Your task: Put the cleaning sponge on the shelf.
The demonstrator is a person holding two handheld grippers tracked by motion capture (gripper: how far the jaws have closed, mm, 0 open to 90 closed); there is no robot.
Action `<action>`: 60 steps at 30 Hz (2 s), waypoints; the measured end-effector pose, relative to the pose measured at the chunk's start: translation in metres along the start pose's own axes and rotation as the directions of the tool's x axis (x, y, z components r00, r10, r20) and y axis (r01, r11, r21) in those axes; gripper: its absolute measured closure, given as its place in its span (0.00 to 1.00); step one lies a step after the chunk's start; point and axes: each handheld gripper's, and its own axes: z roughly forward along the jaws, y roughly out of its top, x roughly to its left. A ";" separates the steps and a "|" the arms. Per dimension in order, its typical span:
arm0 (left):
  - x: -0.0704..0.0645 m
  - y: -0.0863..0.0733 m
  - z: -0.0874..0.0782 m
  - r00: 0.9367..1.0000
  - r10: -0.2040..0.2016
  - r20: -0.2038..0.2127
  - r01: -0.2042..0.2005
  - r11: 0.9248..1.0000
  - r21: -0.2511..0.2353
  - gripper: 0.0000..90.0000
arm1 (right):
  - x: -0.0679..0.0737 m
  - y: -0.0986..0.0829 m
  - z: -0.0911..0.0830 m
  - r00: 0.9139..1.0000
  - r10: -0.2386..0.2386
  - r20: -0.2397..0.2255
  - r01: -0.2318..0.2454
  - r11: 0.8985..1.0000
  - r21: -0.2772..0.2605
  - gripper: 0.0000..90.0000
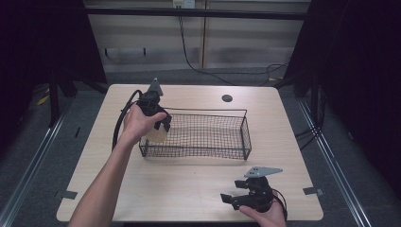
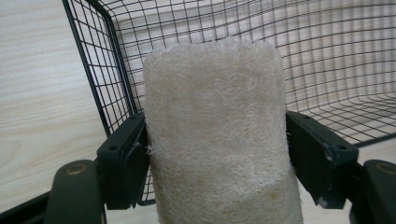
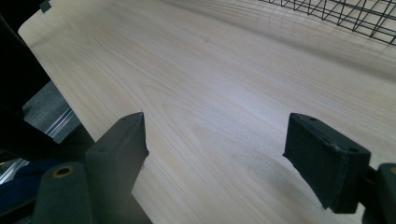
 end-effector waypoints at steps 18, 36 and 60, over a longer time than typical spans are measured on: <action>0.010 0.002 0.029 0.999 -0.049 -0.021 0.049 0.999 0.021 0.30 | 0.000 0.000 0.000 1.000 0.001 -0.007 -0.001 1.000 0.004 0.23; 0.011 0.000 0.050 0.996 -0.074 -0.054 0.077 0.996 0.047 0.29 | 0.001 0.000 0.000 1.000 0.000 -0.016 0.000 1.000 0.006 0.23; 0.007 -0.001 0.070 0.992 -0.067 -0.106 0.076 0.994 0.076 0.29 | 0.002 -0.001 0.000 1.000 -0.007 -0.020 0.007 1.000 0.010 0.23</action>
